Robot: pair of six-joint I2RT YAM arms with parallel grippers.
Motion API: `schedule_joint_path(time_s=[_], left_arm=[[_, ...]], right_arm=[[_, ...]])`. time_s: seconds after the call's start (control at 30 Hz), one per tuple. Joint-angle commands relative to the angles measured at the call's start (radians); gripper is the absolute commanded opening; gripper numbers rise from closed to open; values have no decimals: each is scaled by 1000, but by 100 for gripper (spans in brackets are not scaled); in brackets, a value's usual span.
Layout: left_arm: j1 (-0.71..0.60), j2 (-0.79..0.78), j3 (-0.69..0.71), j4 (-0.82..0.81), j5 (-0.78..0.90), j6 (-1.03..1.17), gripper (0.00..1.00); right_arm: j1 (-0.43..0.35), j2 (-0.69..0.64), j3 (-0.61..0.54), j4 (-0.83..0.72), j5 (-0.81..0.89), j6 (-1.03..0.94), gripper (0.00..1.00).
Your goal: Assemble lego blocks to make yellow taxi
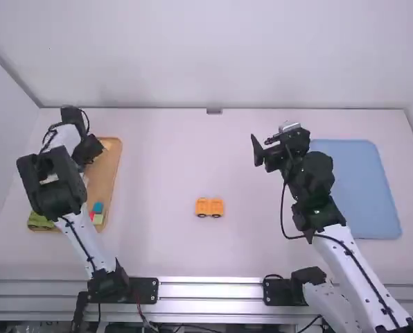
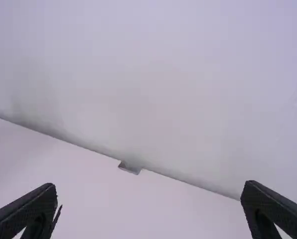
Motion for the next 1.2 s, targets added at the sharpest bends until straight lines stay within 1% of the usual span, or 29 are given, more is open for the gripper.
schedule_joint_path(time_s=[0.0,0.03,0.1,0.23,0.27,0.33,0.43,0.47,0.5,0.6,0.67,0.7,0.73,0.83,0.87,0.97,1.0,1.07,1.17], left_arm=[[1,-1,61,-60,8,4,7],[-4,-5,70,-79,6,2,4],[-20,-23,79,-111,2,3,2],[-58,-62,70,-142,-59,-51,2],[-96,-94,66,-179,-146,-106,2],[-150,-130,60,-214,-204,-156,2],[-240,-172,49,-238,-211,-170,2],[-246,-174,48,-239,-211,-170,2],[-294,-192,33,-238,-212,-177,2],[-385,-212,-2,-247,-239,-252,2],[-457,-217,-27,-277,-290,-359,2],[-503,-217,-43,-306,-326,-457,2],[-514,-217,-47,-312,-334,-480,2],[-631,-217,-88,-359,-374,-685,2],[-642,-217,-90,-364,-374,-703,2],[-753,-217,-108,-443,-365,-949,2],[-753,-217,-108,-443,-365,-949,2],[-825,-217,-121,-473,-319,-1104,2],[-880,-217,-147,-457,-309,-1187,3]], right_arm=[[0,3,43,3,3,6,98],[0,3,43,3,2,6,98],[0,3,43,3,3,4,98],[0,3,43,3,2,3,98],[0,3,43,0,3,3,98],[0,3,42,-5,3,2,98],[0,3,43,-19,3,2,98],[0,3,42,-20,3,2,98],[0,3,42,-26,3,2,98],[0,3,42,-34,2,2,98],[0,3,42,-36,2,2,98],[0,3,42,-41,3,2,98],[0,3,42,-42,3,2,98],[-2,3,42,-49,3,-7,98],[-2,3,42,-49,3,-9,98],[1,3,42,-57,3,-30,98],[1,3,42,-57,3,-30,98],[-3,3,42,-71,3,-28,98],[-3,3,42,-85,3,-28,98]])
